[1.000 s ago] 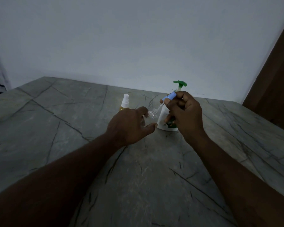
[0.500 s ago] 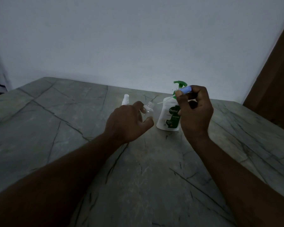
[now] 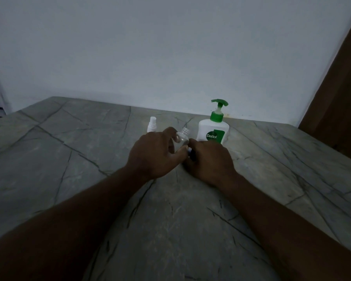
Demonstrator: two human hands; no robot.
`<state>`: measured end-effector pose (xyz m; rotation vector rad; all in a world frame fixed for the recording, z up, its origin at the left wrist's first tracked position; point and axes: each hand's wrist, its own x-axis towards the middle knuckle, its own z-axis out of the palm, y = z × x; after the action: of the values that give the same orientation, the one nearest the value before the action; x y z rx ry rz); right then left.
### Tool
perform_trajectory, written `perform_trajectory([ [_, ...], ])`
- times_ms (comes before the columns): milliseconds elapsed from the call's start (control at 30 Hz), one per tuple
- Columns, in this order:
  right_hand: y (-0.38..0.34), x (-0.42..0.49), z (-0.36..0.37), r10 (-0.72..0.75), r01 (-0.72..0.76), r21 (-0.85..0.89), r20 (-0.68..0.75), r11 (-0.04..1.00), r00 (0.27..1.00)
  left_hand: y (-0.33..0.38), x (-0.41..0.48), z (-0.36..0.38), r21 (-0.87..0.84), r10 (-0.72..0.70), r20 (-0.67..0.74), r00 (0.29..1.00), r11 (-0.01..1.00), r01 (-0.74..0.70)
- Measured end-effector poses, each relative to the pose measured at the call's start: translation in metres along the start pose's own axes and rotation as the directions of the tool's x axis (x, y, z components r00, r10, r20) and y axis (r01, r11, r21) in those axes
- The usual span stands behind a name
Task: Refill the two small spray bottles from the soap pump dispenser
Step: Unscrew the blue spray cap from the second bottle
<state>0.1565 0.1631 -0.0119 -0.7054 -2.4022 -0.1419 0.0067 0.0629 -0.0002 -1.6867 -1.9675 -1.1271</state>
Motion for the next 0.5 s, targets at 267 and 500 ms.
perform_trajectory([
  [267, 0.002, 0.001, -0.011, 0.142, -0.141, 0.043, -0.029, 0.989, 0.989, 0.004, -0.001, 0.005, 0.039, 0.007, -0.002, 1.0, 0.999, -0.007],
  [500, 0.018, 0.007, -0.025, 0.25, -0.174, 0.247, -0.324, 0.953, 0.912, 0.009, -0.002, 0.008, -0.025, -0.024, 0.002, 1.0, 0.999, 0.024],
])
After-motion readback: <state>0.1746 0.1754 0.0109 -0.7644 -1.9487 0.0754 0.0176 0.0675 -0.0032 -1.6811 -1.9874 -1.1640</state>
